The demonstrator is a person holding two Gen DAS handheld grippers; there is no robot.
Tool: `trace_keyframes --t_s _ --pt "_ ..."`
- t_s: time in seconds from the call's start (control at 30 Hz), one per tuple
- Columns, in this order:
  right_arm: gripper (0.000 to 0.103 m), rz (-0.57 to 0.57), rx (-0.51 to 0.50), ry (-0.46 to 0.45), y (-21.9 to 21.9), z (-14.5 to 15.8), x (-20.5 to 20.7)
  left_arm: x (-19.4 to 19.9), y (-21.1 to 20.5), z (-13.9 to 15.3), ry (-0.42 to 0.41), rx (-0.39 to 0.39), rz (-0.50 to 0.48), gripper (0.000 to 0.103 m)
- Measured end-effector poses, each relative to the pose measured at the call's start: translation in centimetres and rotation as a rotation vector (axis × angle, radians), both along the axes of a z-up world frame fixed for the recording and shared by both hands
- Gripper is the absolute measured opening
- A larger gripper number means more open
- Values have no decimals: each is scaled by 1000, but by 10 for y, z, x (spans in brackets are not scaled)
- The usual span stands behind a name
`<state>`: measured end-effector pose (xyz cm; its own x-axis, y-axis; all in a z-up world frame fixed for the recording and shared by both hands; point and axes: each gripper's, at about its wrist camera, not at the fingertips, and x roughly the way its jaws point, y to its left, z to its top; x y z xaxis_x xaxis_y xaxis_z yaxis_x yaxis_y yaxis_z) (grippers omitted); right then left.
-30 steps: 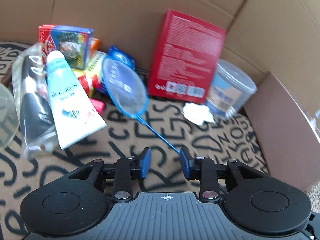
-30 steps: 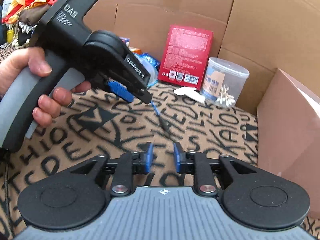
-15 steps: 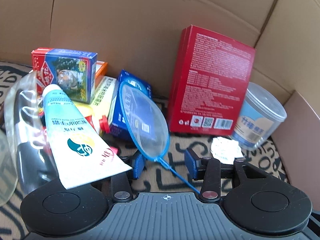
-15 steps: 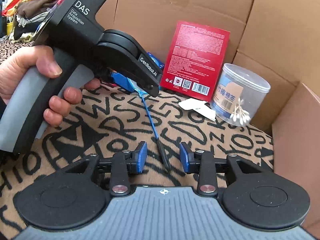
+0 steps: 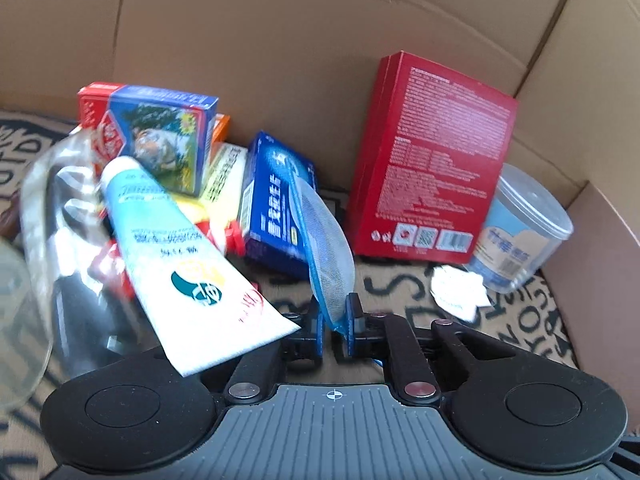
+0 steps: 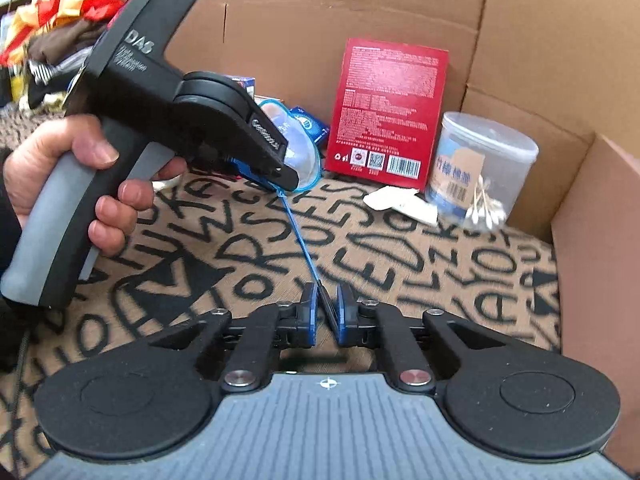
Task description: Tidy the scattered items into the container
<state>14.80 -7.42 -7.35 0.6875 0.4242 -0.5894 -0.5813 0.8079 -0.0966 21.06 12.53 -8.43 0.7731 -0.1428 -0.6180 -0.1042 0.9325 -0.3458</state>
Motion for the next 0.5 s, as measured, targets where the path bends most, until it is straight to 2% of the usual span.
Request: trace_keyframes --t_s 0.27,0.5 --pt "10 0 82 49 -25 4 -40 -55 -17 19 -33 -22 -1 0" --pt "8 -7 120 42 -40 11 -67 -79 -39 41 -60 16 -37 0"
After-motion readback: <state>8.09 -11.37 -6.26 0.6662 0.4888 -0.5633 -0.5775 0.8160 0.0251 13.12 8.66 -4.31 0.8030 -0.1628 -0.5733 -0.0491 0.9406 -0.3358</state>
